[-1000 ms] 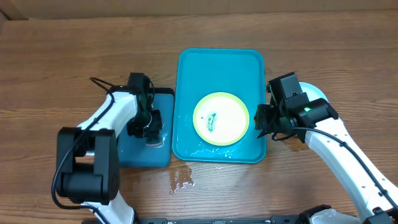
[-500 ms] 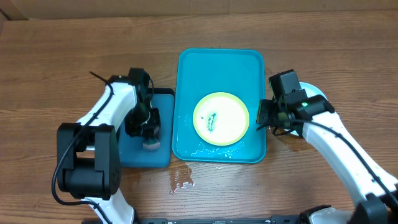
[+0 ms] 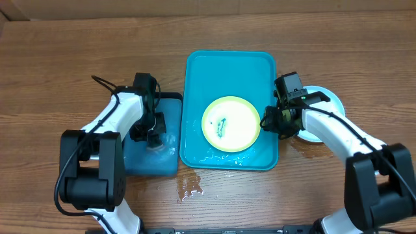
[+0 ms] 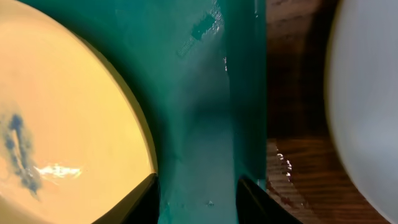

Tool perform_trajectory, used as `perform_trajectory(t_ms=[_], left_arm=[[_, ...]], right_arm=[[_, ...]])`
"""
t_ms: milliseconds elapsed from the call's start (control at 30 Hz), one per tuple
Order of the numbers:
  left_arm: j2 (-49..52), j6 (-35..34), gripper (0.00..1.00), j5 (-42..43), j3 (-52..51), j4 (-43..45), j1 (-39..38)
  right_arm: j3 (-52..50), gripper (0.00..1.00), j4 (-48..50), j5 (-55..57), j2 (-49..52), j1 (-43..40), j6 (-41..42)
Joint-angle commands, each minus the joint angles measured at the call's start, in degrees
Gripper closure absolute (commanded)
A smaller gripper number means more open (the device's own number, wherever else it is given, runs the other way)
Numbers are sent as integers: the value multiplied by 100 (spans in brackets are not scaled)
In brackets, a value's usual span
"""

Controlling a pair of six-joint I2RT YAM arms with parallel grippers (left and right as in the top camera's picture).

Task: Clean dirty plates on tray and stack at the side
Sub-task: 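Grasp the sponge in the basin with the left gripper and lift it, then scrub the yellow plate on the tray with the sponge in the left gripper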

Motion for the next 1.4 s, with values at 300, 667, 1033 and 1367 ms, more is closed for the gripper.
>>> perform_trajectory(t_ms=[300, 667, 1033, 1367], left_arm=[[107, -9, 96, 116, 2533, -2339, -190], [109, -175, 96, 739, 3410, -2024, -979], [516, -861, 96, 374, 3399, -1106, -2124], [1882, -1091, 96, 2098, 3399, -693, -2341]], right_arm=[[-15, 73, 531, -769, 595, -2, -256], [162, 67, 317, -621, -223, -37, -411], [-105, 73, 846, -146, 509, 376, -92], [-105, 96, 857, -144, 612, 369, -42]])
